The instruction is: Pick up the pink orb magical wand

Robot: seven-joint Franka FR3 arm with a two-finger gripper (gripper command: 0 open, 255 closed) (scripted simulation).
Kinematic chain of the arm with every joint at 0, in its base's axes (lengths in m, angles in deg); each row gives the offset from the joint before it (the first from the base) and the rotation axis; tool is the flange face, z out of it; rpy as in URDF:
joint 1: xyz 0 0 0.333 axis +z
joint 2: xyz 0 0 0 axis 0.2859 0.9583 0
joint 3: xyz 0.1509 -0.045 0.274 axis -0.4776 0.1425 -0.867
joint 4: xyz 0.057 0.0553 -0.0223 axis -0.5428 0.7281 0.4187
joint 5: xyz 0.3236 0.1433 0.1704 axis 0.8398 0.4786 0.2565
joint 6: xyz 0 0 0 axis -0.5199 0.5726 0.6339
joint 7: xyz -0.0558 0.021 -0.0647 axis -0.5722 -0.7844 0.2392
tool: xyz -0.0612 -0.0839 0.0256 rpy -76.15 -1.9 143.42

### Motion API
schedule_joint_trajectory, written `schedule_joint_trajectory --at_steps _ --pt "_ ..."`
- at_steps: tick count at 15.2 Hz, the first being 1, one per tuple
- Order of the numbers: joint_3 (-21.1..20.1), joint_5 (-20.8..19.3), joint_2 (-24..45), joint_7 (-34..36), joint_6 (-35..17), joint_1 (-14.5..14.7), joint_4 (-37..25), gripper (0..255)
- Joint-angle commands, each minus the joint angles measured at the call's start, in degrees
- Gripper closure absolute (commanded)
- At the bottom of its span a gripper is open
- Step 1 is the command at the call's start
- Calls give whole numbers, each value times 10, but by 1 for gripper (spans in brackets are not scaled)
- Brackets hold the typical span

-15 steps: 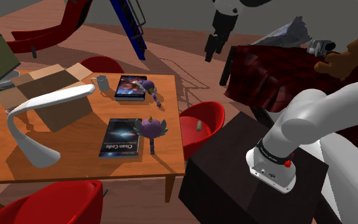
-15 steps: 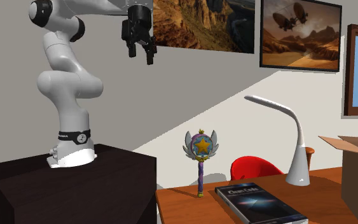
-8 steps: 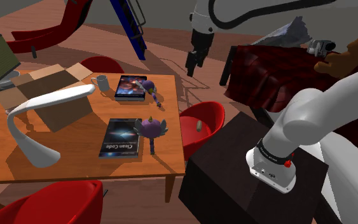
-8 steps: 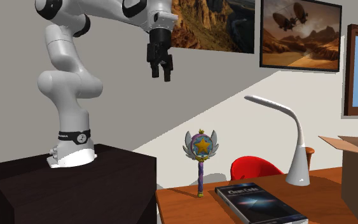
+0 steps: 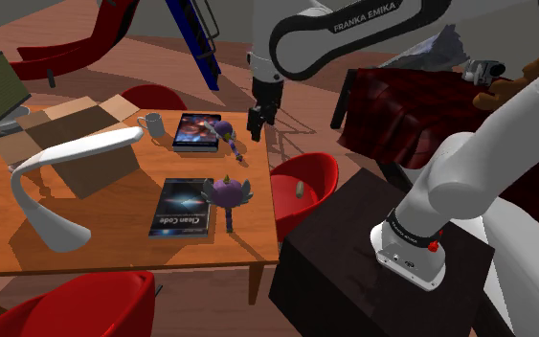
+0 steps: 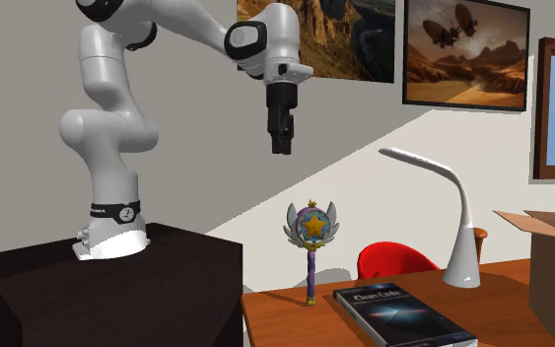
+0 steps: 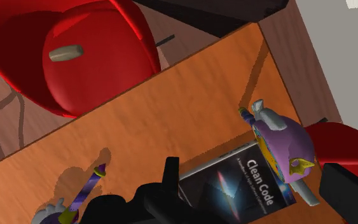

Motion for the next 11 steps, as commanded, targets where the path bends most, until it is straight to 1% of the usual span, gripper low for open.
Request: schedule_joint_trajectory --at_steps 1,6,11 --pt "-10 -2 38 6 -16 6 -17 0" --pt "-35 -15 132 26 -52 26 -61 0" --pt "-52 -38 229 49 -77 51 -118 0"
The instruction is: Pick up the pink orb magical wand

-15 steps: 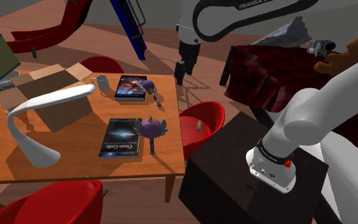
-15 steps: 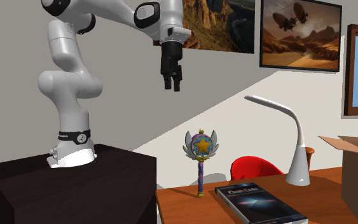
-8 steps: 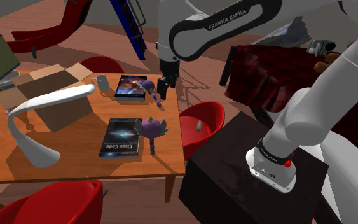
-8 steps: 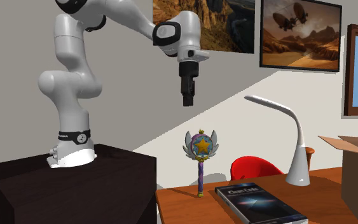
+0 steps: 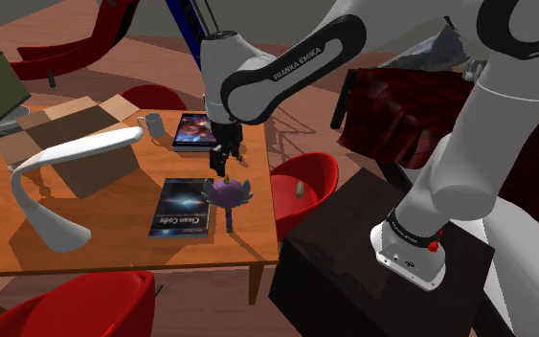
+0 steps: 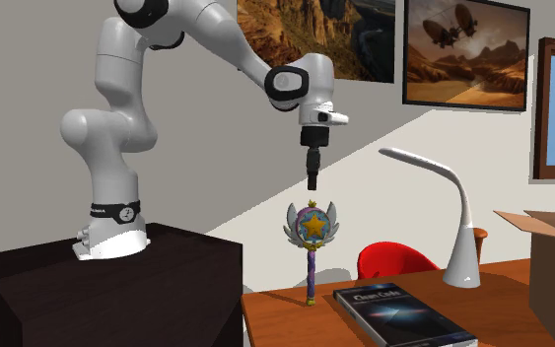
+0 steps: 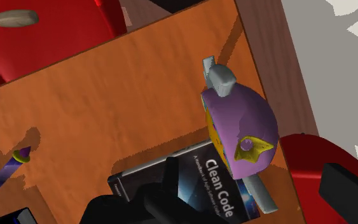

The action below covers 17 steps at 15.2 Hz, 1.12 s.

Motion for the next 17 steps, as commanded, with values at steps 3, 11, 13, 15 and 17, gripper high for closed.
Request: schedule_joint_trajectory --at_steps 3,11,13,15,17 --pt "-6 -15 54 14 -17 15 -30 0" --pt "-1 -28 88 21 -61 20 -19 0" --pt "-1 -27 88 20 -61 19 -18 255" --pt "-1 -28 88 21 -61 19 -18 255" --pt "-1 -28 88 21 -62 19 -18 255"
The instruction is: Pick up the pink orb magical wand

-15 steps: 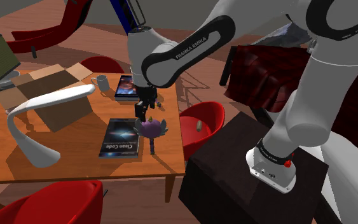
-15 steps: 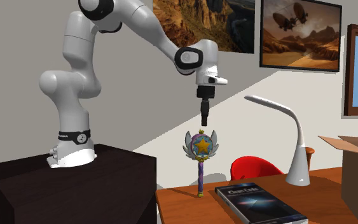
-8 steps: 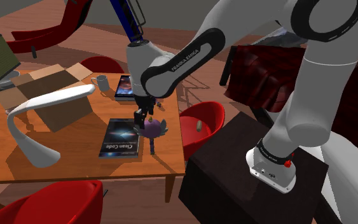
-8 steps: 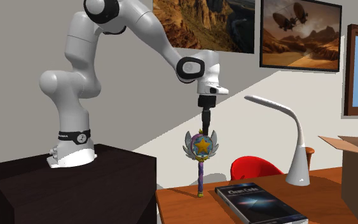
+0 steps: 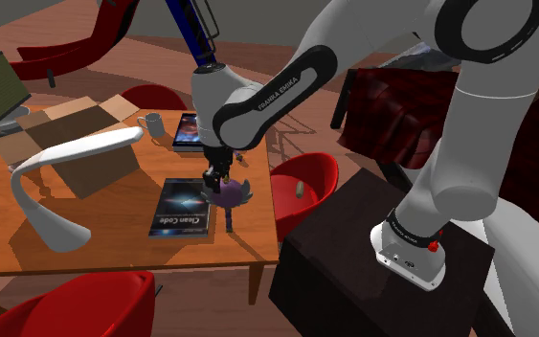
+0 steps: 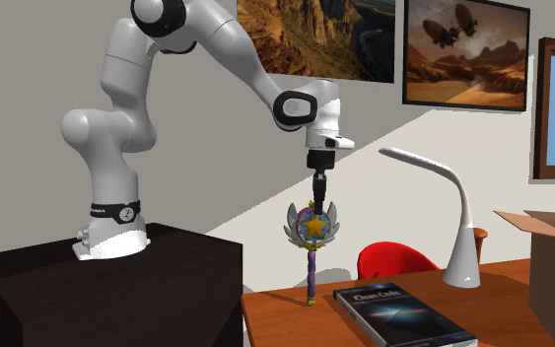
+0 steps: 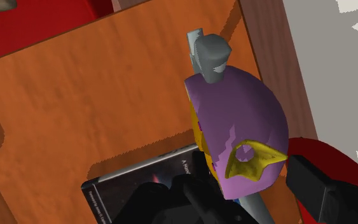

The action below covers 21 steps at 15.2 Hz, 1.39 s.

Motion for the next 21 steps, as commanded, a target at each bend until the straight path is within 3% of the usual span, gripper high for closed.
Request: schedule_joint_trajectory --at_steps 1,21 --pt "0 0 1 0 0 0 1 255" --pt "-9 27 -70 -14 104 -8 -35 255"
